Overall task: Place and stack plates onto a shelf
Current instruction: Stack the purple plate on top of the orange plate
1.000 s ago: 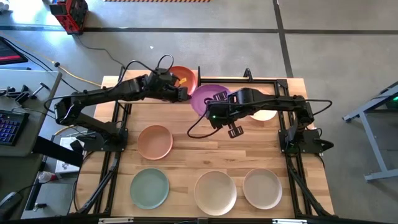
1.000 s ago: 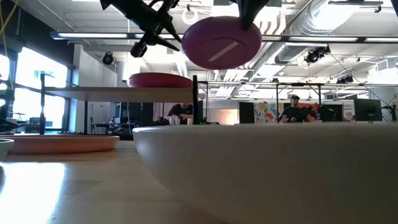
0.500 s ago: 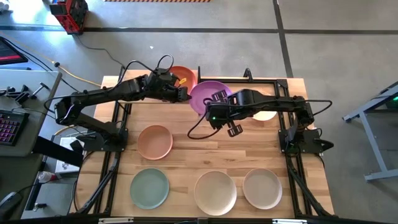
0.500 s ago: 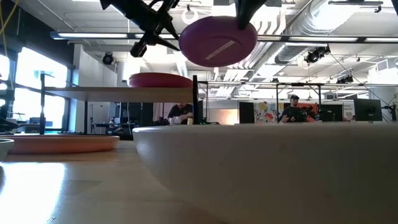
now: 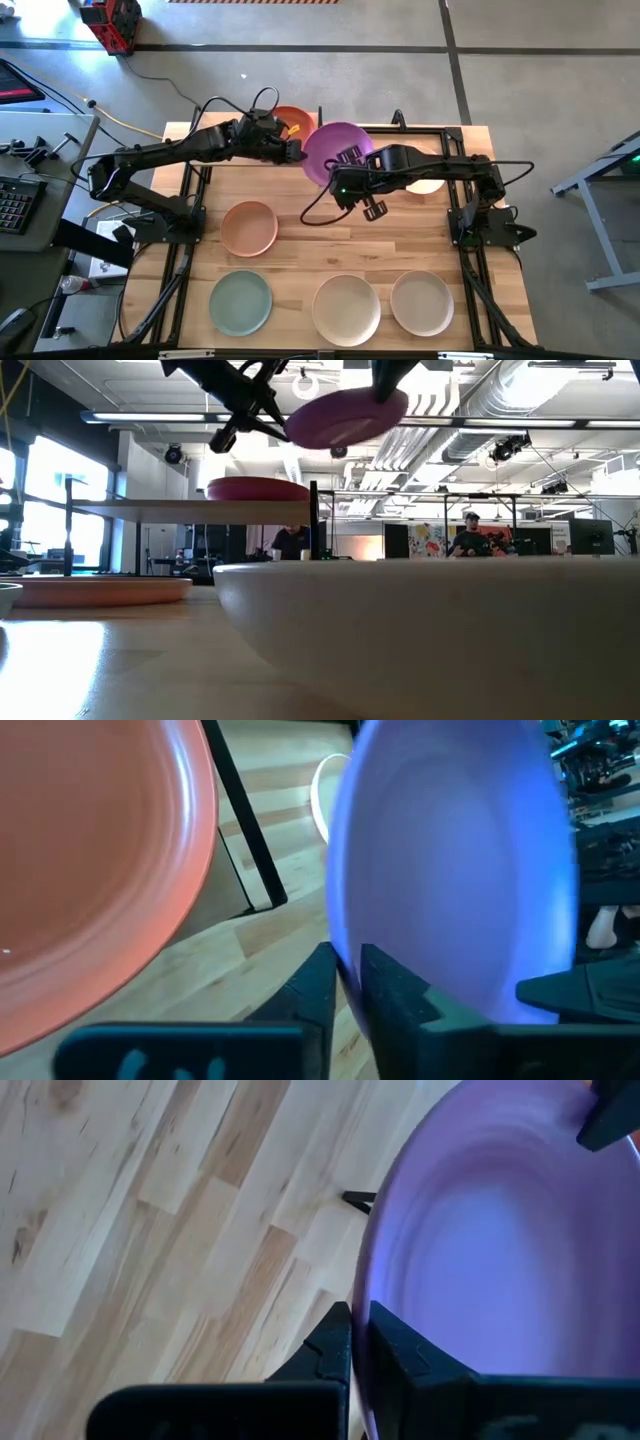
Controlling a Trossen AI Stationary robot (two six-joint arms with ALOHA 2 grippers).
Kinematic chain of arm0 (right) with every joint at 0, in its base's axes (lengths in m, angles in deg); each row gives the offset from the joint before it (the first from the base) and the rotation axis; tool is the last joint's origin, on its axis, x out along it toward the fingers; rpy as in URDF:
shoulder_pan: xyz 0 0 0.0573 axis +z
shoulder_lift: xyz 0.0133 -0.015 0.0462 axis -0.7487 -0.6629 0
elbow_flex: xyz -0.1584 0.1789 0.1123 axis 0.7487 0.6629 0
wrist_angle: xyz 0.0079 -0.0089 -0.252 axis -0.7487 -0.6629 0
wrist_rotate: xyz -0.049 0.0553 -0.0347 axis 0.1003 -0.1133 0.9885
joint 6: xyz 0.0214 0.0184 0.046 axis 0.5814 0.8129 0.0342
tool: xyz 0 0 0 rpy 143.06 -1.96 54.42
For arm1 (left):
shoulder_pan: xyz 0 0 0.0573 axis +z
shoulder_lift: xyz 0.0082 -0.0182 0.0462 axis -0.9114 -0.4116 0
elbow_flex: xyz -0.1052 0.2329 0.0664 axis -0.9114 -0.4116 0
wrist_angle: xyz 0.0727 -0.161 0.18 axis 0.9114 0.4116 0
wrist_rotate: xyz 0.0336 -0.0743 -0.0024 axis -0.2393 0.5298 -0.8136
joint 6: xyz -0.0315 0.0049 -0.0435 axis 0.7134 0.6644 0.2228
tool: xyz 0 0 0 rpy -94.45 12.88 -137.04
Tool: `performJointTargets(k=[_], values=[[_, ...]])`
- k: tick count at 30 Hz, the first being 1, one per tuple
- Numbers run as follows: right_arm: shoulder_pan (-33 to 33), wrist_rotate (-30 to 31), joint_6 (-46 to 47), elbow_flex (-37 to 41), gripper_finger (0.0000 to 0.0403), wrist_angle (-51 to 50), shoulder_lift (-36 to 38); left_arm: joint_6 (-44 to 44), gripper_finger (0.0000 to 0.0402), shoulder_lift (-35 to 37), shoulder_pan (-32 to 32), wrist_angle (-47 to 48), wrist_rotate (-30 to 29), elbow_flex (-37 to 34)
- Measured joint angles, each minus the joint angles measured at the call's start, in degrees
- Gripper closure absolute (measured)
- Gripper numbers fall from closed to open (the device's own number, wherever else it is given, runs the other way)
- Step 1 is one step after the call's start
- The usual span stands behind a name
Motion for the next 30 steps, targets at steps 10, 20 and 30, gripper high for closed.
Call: performJointTargets(k=[10,20,30], values=[[-0.01,0.05,-0.12,0.00,0.0403,0.34,0.00,-1.37,0.0397,-0.06,-0.04,-0.19,-1.85,0.00],[-0.04,1.68,0.45,0.00,0.0391,0.75,0.00,-2.52,0.0399,-0.06,-0.04,-0.34,-2.93,0.00],[-0.04,4.77,0.75,0.00,0.0293,0.61,0.17,-4.97,0.0401,-0.04,0.64,0.34,-4.08,0.00]])
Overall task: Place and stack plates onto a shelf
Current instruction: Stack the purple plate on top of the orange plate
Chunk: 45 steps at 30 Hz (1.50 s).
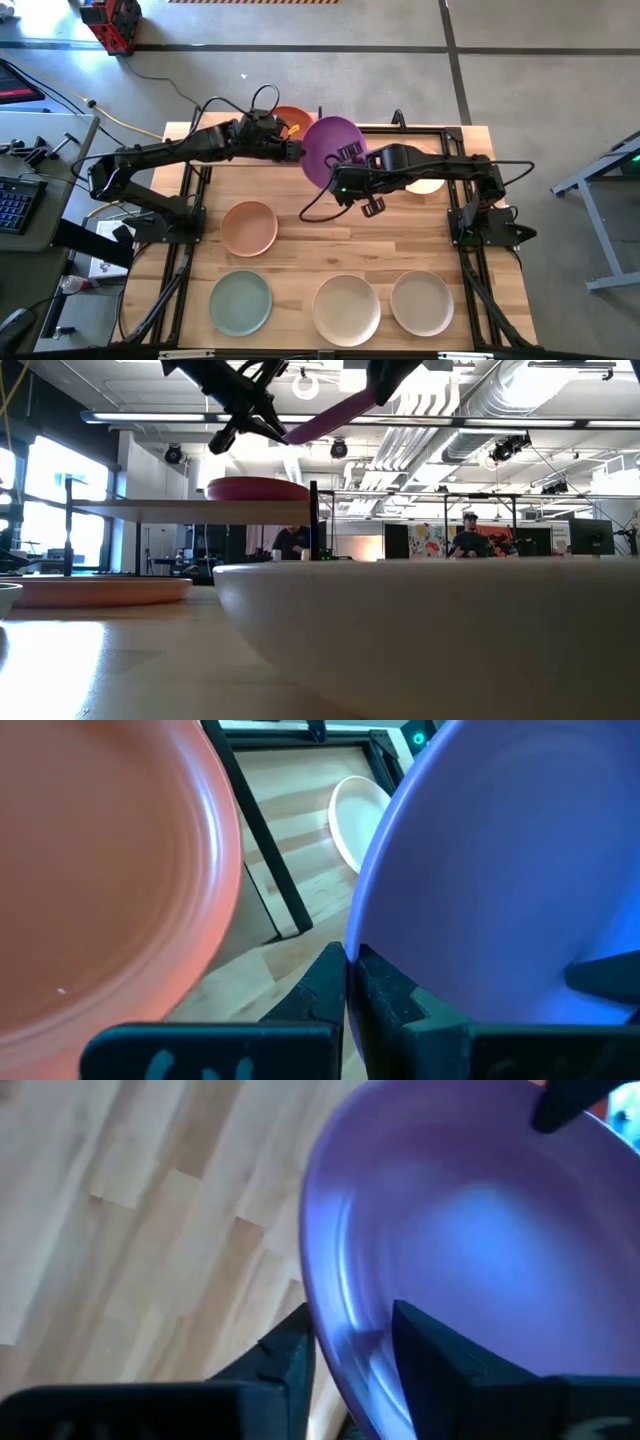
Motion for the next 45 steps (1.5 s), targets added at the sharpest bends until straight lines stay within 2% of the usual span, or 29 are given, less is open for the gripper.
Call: performJointTargets(k=[5,13,17,21,25,38,45], values=[[0.10,4.73,-0.02,0.00,0.0274,-0.56,0.27,-0.79,0.0401,0.35,1.60,0.22,0.00,0.00],[0.11,11.74,-0.11,0.00,0.0272,-2.27,0.33,-1.79,0.0401,4.57,5.24,2.80,0.05,0.00],[0.11,11.89,-0.20,0.00,0.0272,-2.05,0.33,-1.99,0.0401,7.02,7.21,5.13,0.07,0.00],[0.15,11.46,0.00,0.00,0.0272,-3.14,0.33,-1.51,0.0401,9.45,9.99,8.34,-2.88,0.16],[0.14,11.48,0.00,0.00,0.0272,-3.03,0.33,-1.55,0.0401,11.08,12.34,12.91,-2.39,0.11],[-0.17,10.47,0.00,0.00,0.0272,-2.84,0.33,1.37,0.0401,10.29,19.89,16.98,-1.90,0.04],[-0.17,7.97,1.59,0.00,0.0272,-2.64,0.33,2.56,0.0401,10.17,22.47,24.02,-4.55,0.04]])
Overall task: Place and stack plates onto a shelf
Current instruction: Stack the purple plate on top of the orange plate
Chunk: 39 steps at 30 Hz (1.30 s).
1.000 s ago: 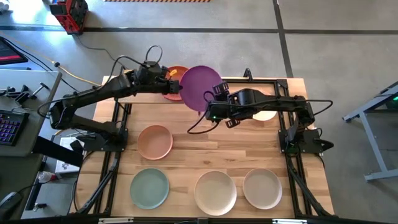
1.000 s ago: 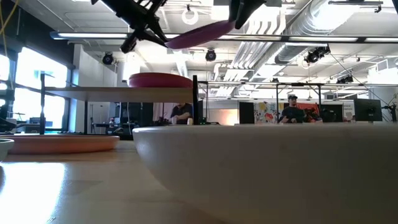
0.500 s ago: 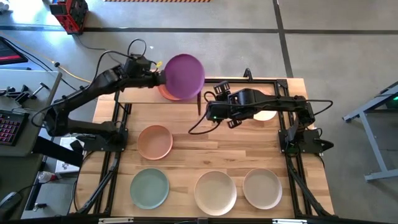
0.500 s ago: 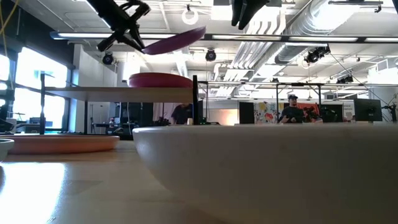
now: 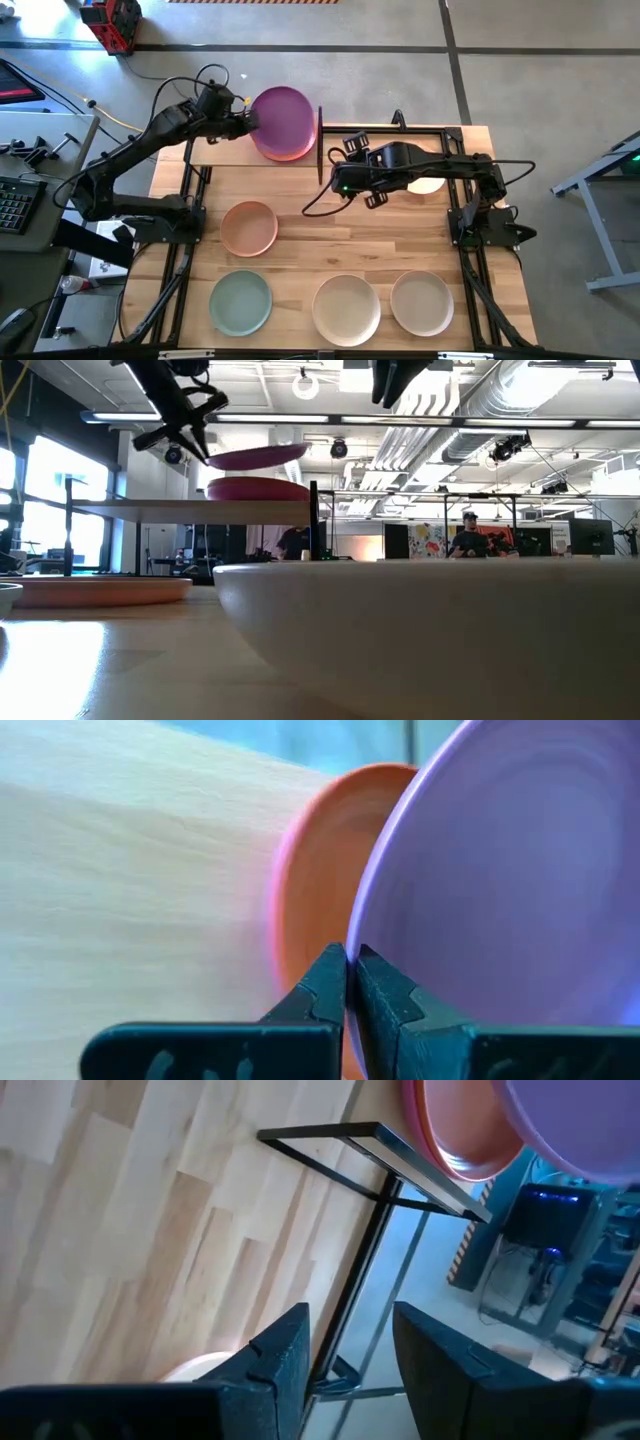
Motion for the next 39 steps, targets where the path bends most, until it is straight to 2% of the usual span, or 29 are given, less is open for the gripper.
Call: performJointTargets(k=[12,22,39], values=[[0.00,-0.16,5.54,0.00,0.0272,-0.02,0.00,-0.62,0.0401,-5.00,0.21,0.11,0.52,0.00],[0.00,-2.28,6.57,0.00,0.0272,-0.22,0.00,-1.13,0.0399,-5.32,0.21,-0.26,-0.34,0.00],[0.00,-2.49,7.39,0.00,0.0272,-0.24,-0.02,-1.70,0.0340,-5.32,0.24,-1.15,-0.01,0.00]])
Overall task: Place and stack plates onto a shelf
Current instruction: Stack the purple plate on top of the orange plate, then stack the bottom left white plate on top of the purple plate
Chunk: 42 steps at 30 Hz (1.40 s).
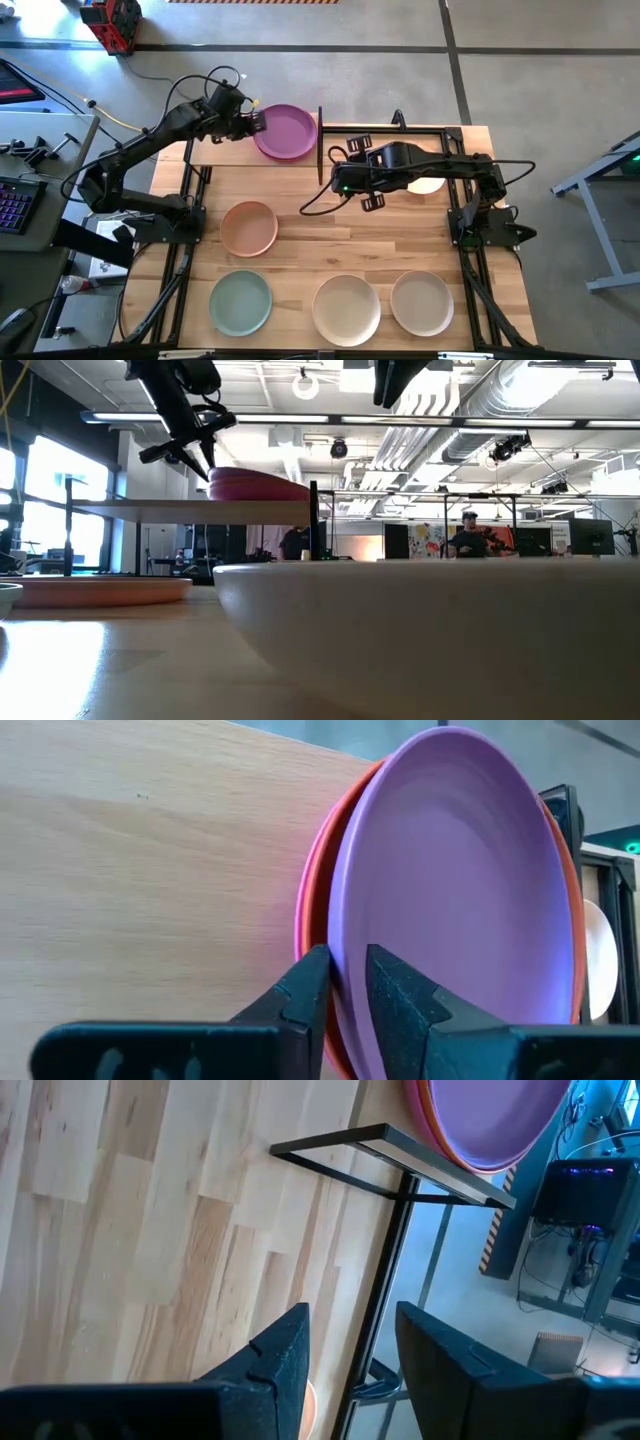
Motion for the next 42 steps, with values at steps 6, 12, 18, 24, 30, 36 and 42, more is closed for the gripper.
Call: performJointTargets(k=[6,12,18,24,30,36,42], values=[[0.00,0.01,0.00,0.00,0.0272,-0.02,0.00,-2.44,0.0319,0.00,0.00,0.12,2.51,0.00],[0.00,0.01,0.13,0.00,0.0272,-0.02,0.00,-4.31,0.0302,0.59,0.39,0.33,5.33,0.00],[0.00,0.01,1.36,0.00,0.0272,-0.04,0.00,-3.97,0.0298,2.24,1.91,0.74,7.49,0.00],[0.00,0.01,1.33,0.00,0.0272,-0.04,0.00,-3.98,0.0298,2.36,1.95,1.22,8.01,0.02],[0.00,0.01,1.68,0.00,0.0272,-0.48,0.00,-3.91,0.0298,2.43,2.53,1.27,13.09,0.02],[-0.02,-7.17,11.52,0.00,0.0272,-2.45,0.13,-7.22,0.0298,2.60,2.82,0.48,23.61,0.02],[0.16,-20.06,23.28,-0.02,0.0272,-2.40,0.64,-12.24,0.0298,4.02,-0.08,0.44,26.85,0.02]])
